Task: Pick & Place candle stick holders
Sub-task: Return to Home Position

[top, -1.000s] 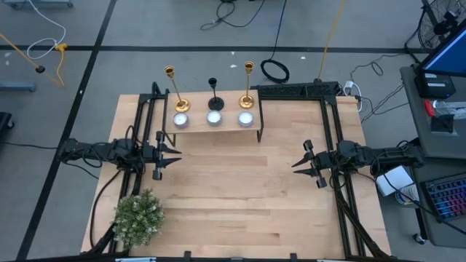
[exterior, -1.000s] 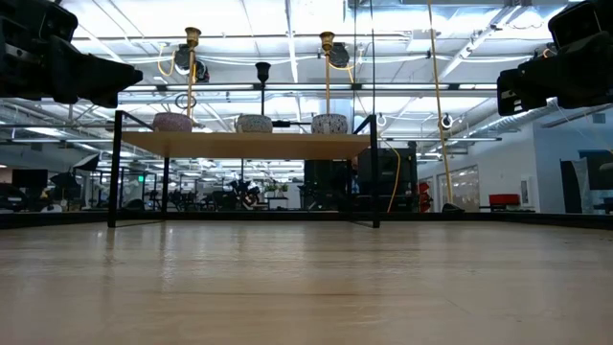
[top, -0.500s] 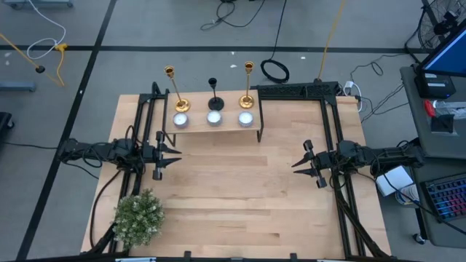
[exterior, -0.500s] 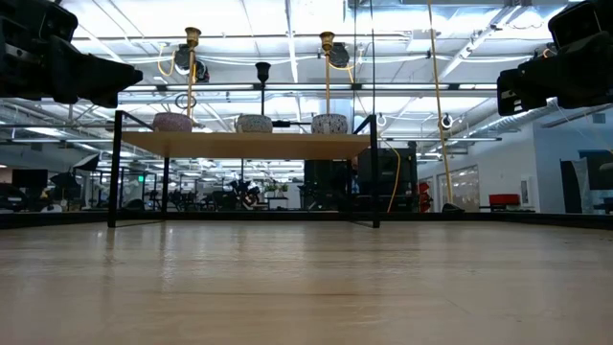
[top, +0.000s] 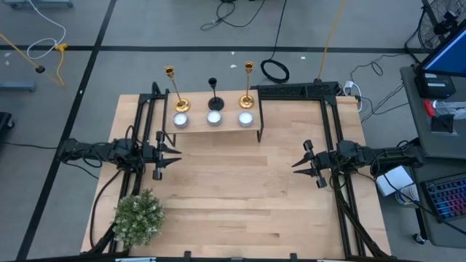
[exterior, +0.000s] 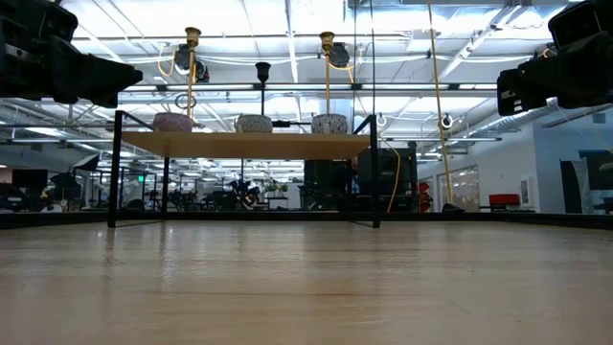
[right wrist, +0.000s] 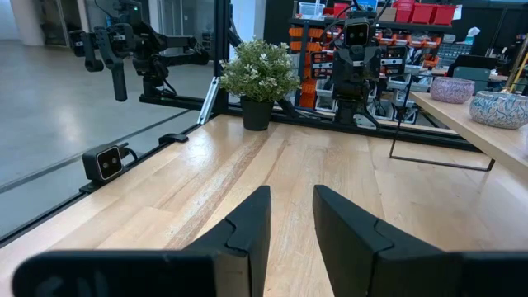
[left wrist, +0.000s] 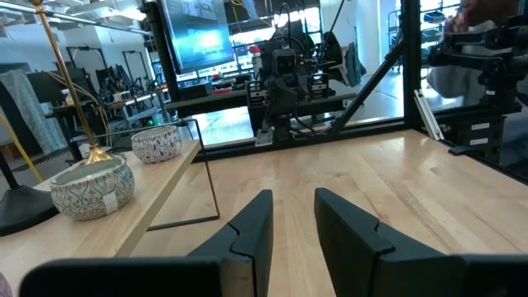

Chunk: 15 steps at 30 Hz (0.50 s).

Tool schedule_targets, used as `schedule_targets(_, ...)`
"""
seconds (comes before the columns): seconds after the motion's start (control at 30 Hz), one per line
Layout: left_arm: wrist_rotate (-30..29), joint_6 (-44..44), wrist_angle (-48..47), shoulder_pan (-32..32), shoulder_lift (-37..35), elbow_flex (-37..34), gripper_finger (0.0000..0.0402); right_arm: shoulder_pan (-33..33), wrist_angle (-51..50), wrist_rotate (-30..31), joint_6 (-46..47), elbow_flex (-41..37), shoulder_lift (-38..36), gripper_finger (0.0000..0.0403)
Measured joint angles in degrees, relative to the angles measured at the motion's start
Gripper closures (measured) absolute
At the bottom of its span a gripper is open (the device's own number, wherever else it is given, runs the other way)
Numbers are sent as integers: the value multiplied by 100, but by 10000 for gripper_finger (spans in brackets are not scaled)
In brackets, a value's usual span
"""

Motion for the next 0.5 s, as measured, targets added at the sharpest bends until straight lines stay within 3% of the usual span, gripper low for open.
schedule_targets(0.5,0,0,0,2,0,0,304,-2,0,0,0,2,-1,314)
